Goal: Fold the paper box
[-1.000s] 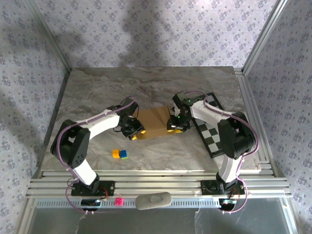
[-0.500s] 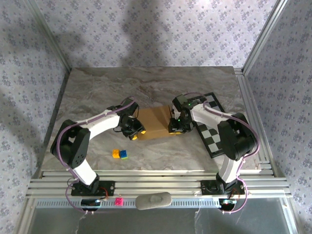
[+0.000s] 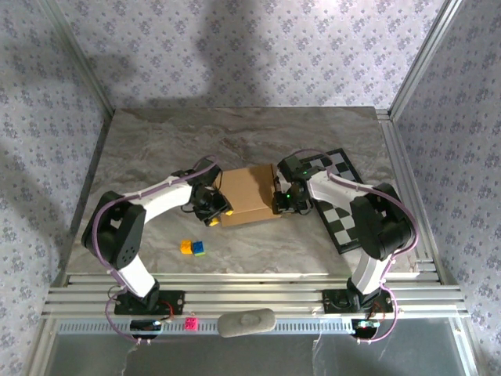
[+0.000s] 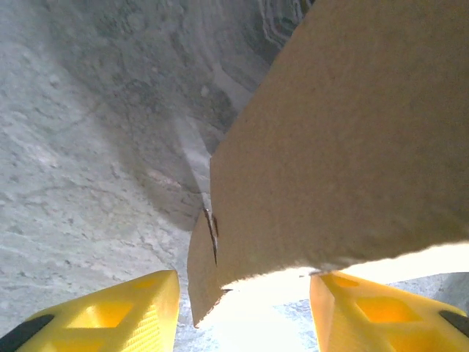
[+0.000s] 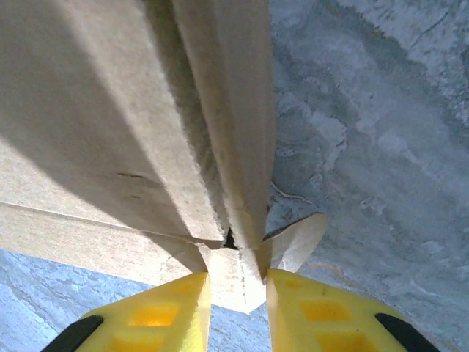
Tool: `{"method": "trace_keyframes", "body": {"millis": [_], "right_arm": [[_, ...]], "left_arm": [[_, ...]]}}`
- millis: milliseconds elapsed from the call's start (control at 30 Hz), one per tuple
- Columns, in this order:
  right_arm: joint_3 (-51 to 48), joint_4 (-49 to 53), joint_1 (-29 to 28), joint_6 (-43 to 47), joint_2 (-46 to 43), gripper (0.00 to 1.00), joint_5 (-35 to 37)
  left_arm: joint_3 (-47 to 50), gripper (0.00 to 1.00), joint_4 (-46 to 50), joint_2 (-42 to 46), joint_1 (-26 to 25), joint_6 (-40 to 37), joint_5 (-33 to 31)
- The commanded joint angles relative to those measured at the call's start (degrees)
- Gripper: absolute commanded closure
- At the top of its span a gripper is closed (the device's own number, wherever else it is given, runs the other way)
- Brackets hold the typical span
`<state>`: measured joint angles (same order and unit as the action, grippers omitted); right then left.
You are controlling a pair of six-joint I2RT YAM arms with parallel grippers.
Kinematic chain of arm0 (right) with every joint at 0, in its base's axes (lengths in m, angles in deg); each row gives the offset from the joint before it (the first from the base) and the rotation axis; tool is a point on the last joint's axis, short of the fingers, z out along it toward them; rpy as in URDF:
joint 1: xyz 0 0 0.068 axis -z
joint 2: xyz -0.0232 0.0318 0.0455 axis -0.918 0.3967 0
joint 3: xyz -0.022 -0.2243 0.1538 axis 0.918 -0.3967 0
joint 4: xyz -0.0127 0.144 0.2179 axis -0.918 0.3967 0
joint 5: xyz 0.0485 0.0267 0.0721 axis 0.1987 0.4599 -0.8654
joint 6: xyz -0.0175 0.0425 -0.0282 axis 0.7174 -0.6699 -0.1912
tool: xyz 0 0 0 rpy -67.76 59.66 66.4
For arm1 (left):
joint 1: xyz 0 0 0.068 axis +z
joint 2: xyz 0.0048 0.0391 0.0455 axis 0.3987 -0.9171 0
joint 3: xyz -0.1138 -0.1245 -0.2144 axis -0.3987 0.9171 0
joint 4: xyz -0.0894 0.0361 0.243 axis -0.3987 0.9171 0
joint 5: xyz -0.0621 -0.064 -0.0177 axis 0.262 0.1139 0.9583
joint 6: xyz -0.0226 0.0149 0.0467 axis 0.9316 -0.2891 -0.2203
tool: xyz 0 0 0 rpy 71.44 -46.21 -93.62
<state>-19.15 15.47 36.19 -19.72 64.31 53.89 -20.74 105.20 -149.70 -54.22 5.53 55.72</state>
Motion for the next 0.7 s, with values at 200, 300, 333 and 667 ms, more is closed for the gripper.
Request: {"method": "trace_keyframes", "body": {"millis": [200, 300, 333, 667], "right_arm": [[2.71, 0.36, 0.56, 1.30, -0.15, 0.73, 0.73], [3.43, 0.38, 0.64, 1.15, 0.30, 0.73, 0.43], [3.75, 0.43, 0.65, 1.14, 0.49, 0.73, 0.37], [4.79, 0.10, 1.08, 0.37, 1.66, 0.73, -0.80]], "left_arm": [[-5.14, 0.41, 4.93, 2.05, 3.13, -4.01, -4.50], [-7.08, 0.40, 6.73, 1.69, 4.37, -5.46, -4.02], [-7.61, 0.40, 7.14, 1.17, 4.78, -6.07, -3.85], [-9.90, 0.41, 6.62, -3.71, 5.69, -7.57, -0.43]]}}
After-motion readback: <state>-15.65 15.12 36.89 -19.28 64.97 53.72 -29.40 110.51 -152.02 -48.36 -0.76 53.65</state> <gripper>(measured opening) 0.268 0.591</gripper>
